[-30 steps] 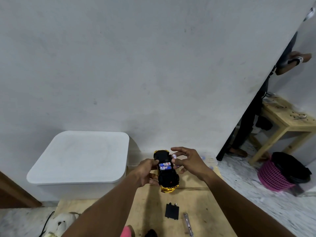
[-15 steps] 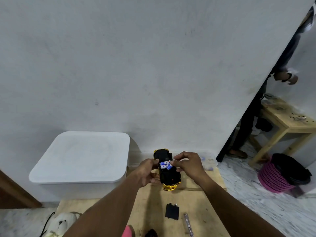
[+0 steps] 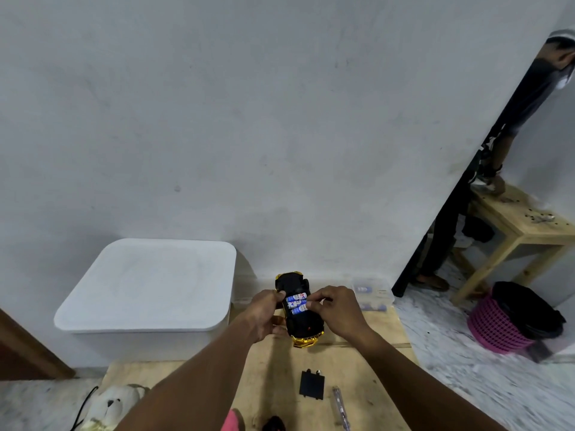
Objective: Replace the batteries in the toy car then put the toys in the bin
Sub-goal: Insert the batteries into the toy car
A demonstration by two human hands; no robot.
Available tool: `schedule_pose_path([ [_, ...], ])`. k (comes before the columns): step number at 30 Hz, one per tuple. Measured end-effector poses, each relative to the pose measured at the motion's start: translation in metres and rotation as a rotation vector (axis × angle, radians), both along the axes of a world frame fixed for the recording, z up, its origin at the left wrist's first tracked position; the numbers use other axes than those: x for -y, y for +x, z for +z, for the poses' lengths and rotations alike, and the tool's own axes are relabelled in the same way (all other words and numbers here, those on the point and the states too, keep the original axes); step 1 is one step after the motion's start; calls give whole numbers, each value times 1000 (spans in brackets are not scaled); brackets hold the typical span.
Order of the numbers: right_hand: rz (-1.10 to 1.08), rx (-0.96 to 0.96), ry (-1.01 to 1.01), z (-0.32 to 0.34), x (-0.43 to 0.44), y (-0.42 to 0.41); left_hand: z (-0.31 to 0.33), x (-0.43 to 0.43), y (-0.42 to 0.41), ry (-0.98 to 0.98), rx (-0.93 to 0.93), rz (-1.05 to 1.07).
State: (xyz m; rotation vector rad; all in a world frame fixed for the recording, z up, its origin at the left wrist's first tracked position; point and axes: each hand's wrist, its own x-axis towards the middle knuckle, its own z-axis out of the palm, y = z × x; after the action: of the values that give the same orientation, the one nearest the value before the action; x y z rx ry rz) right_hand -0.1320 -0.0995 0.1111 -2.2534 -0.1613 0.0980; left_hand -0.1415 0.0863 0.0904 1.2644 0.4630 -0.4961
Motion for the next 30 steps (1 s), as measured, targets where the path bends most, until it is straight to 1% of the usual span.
schedule_pose_path([
  [4,79,-14,14,0,6,0,-1,-2,-2,-1,5,-15],
  [6,81,-54,69,1,8,2,-1,-3,-2,-4,6,-35],
  [7,64,-114,123,2,8,4,-1,-3,-2,-1,7,-40],
  [10,14,-418,344,11,7,2,2,-1,-2,23,20,-36],
  [12,22,-509,362,13,6,2,2,0,-1,57,29,-38],
  [16,-8,-521,321,12,4,3,-1,2,0,103,28,-34],
  [22,-29,-473,268,4,3,0,-5,1,3,179,57,-56],
  [24,-20,-461,292,2,2,-2,-6,0,2,195,69,-60],
  [26,-31,-449,364,-3,3,-4,-9,-2,1,198,71,-67],
  [28,-126,-430,438,-17,6,-8,-15,-6,0,202,69,-64],
  [29,-184,-406,423,-27,9,-10,-19,-7,-1,206,66,-58],
  [30,-227,-372,360,-39,13,-13,-23,-9,-1,213,62,-50],
])
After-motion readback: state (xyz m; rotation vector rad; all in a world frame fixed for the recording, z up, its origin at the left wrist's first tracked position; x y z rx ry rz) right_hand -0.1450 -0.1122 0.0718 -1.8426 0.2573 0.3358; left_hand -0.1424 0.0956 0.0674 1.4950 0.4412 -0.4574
